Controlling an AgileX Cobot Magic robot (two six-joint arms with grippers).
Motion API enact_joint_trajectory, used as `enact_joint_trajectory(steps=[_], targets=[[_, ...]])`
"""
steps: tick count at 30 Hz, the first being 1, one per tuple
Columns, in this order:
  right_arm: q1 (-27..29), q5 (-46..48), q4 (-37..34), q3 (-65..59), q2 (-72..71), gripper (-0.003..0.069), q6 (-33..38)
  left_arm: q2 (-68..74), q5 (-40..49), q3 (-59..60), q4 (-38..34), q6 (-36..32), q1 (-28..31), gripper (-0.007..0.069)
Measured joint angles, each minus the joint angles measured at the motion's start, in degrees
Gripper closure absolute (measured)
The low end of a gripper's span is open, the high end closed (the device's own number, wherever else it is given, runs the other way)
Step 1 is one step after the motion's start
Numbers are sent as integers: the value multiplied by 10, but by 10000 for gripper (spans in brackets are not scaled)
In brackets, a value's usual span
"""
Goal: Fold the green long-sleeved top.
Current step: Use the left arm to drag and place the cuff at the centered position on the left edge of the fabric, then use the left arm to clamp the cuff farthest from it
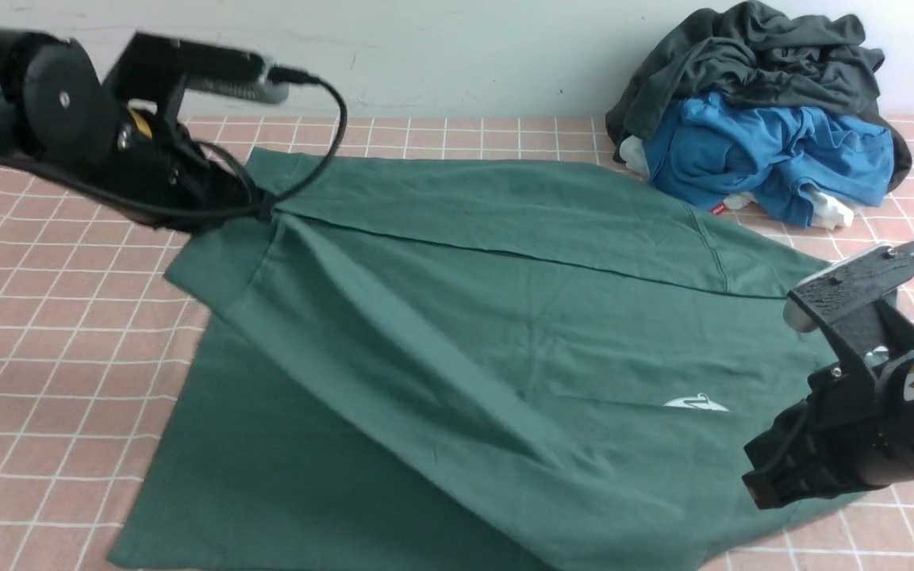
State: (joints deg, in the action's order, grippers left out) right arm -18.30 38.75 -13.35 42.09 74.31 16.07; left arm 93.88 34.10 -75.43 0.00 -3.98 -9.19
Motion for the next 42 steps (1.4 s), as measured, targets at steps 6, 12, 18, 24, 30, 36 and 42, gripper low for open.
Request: enact_joint_trajectory(steps=[6,12,18,24,30,36,42], targets=[[0,-1,1,0,0,669,0,101,4,-67,0,25,24,617],[0,-2,1,0,0,669,0,229,51,-156,0,40,30,489],[0,-5,1,0,0,669,0,321,73,-319,0,52,31,246],[0,-11,-1,0,0,669,0,459,73,-506,0,159,62,174],[0,-15,-1,0,0,669,0,544,46,-578,0,233,87,174],[0,-18,-1,0,0,669,0,569,-51,-589,0,285,92,251],[0,-23,-1,0,0,669,0,577,-45,-592,0,288,92,540]])
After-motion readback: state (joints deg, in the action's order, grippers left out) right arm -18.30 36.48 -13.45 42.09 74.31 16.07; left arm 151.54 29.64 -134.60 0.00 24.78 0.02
